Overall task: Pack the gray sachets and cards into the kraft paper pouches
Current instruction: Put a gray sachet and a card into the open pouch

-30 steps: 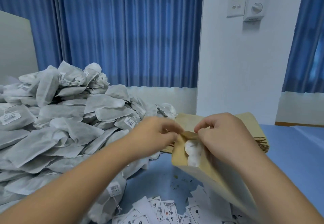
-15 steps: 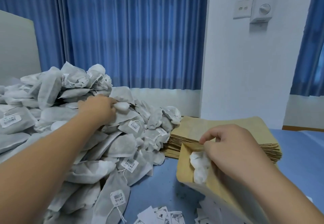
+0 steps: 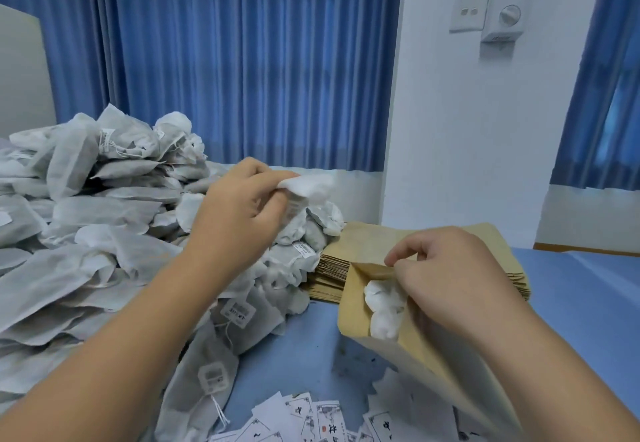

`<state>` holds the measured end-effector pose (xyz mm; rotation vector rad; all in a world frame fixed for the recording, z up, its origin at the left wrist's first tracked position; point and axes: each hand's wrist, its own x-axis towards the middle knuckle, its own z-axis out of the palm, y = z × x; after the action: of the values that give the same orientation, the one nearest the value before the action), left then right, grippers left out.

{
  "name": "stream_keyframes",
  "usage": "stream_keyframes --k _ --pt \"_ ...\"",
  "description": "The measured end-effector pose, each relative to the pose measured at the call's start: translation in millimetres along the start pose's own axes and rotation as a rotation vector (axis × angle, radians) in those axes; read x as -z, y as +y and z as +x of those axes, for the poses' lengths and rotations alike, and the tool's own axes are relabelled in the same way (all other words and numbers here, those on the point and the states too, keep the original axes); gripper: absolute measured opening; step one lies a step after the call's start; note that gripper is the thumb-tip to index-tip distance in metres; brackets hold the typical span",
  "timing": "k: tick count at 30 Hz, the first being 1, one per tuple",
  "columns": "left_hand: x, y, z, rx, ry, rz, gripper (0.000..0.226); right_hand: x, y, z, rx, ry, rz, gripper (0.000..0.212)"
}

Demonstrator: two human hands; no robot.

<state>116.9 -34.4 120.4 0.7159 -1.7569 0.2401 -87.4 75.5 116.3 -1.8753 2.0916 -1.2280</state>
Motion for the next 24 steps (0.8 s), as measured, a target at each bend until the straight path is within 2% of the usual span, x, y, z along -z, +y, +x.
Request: stream_keyframes --k 4,6,9,11,15,18,20,24 --pt "-8 40 -5 -0.067 0.188 -0.091 0.023 6 2 2 -0.004 0.032 0.009 0.026" --pt "-14 51 -11 -0.117 0.187 -0.163 0.023 8 4 3 -0.009 0.038 0.034 0.026" --pt "-22 58 -19 -0.176 0.039 -0.216 0.023 13 5 4 0.002 0.036 0.07 0.026" --pt "-27 61 -19 -0.142 -0.102 -0.234 0.025 16 6 4 0.02 0.03 0.077 0.027" --pt "-28 64 -20 -0.19 -0.442 -0.281 0.024 18 11 5 0.012 0.036 0.088 0.019" --pt "-30 69 -23 -0.221 -0.69 -0.248 0.024 22 14 5 -0.019 0.052 0.139 0.027" --pt "-35 73 -27 -0.226 -0.725 -0.241 0.031 23 14 5 -0.024 0.04 0.163 0.029" --pt "-42 82 -31 -0.149 -0.717 -0.367 0.023 19 9 2 0.001 -0.01 0.165 0.029"
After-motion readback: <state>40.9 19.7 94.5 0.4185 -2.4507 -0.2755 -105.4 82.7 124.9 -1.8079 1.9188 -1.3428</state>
